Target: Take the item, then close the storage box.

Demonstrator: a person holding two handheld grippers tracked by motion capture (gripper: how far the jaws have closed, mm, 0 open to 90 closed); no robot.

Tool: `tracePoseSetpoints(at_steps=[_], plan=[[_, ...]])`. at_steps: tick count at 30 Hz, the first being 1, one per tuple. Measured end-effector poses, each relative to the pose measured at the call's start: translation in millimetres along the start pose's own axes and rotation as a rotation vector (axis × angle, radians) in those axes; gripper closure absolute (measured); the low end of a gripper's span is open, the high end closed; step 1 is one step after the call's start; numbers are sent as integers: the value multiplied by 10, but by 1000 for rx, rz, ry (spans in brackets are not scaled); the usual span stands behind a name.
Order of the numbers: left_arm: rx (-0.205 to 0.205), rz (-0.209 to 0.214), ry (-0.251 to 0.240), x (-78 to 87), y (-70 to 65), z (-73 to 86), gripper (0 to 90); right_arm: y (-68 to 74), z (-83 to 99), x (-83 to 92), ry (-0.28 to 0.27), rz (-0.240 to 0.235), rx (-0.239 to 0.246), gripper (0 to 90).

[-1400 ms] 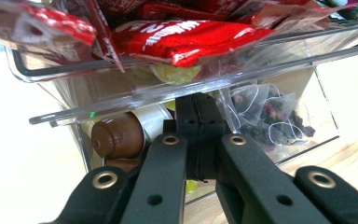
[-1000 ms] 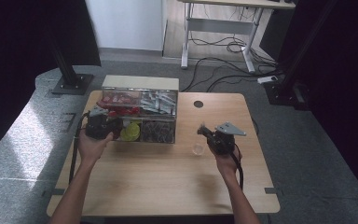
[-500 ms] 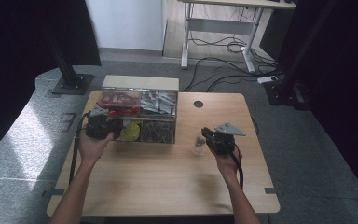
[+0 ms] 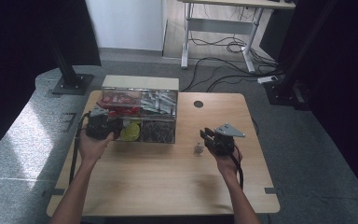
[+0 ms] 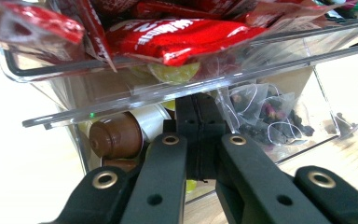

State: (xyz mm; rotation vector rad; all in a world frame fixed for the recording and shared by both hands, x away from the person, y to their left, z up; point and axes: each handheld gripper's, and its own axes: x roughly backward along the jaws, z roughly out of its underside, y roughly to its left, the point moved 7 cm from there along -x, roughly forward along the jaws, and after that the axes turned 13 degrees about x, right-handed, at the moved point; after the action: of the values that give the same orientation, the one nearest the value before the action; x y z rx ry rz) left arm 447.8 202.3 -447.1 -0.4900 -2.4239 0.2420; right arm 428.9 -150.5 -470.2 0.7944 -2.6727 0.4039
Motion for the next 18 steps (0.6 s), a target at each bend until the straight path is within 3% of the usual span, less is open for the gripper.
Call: tracePoseSetpoints(at_steps=[9,18], plan=[[1,4,-1,-9,-9,7,900,23,83,58,-18,-26,-24,600],[4,10,-4,-11,-18,47,900,11,177,149,-35,-25,-57,565]])
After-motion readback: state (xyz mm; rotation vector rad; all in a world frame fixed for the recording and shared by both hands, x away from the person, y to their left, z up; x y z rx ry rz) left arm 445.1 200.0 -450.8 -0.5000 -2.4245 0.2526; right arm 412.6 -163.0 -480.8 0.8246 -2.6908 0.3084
